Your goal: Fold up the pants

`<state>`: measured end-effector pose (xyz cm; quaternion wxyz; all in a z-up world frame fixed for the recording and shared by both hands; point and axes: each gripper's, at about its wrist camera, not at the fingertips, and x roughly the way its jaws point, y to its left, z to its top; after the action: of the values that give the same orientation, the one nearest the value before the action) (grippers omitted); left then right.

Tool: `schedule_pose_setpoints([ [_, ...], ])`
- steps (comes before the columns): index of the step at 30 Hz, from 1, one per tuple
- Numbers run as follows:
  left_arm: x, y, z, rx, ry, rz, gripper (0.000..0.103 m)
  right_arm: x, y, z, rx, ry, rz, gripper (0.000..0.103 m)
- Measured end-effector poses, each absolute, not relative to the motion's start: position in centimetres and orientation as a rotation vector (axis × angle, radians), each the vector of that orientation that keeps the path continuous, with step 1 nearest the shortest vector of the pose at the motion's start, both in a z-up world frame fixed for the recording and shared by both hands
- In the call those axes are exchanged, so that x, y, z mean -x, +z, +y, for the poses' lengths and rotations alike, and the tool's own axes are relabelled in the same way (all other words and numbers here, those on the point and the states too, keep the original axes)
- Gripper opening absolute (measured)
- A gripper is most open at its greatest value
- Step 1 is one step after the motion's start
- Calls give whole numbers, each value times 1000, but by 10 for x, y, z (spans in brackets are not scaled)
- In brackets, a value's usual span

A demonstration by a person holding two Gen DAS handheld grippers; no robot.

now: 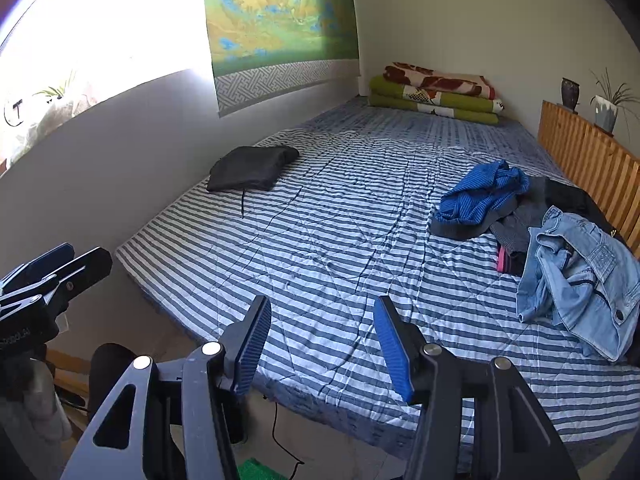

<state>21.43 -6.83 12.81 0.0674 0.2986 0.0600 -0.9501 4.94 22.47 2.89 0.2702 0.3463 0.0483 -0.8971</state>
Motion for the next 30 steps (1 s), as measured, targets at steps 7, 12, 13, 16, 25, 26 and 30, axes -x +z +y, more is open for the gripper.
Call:
schedule_pose_setpoints([
  [7, -197, 112, -77, -952, -2845, 181, 98, -43, 21, 217, -937, -2416, 137, 53],
  [12, -176, 93, -86, -1009, -2827, 203, 98, -35, 7, 205, -975, -2413, 165, 54],
  [13, -171, 91, -88, -1024, -2825, 207, 98, -33, 5, 203, -982, -2413, 171, 54],
  [16, -160, 83, -95, -1051, -2806, 227, 98, -27, -1, 200, -1001, -2414, 173, 54],
  [25, -138, 68, -108, -1078, -2758, 228, 98, -12, -16, 190, -1061, -2384, 183, 54],
  [26, -136, 66, -108, -1083, -2755, 227, 98, -12, -17, 189, -1060, -2383, 187, 54],
  [30, -131, 62, -107, -1094, -2750, 211, 98, -11, -16, 188, -1052, -2393, 193, 54],
])
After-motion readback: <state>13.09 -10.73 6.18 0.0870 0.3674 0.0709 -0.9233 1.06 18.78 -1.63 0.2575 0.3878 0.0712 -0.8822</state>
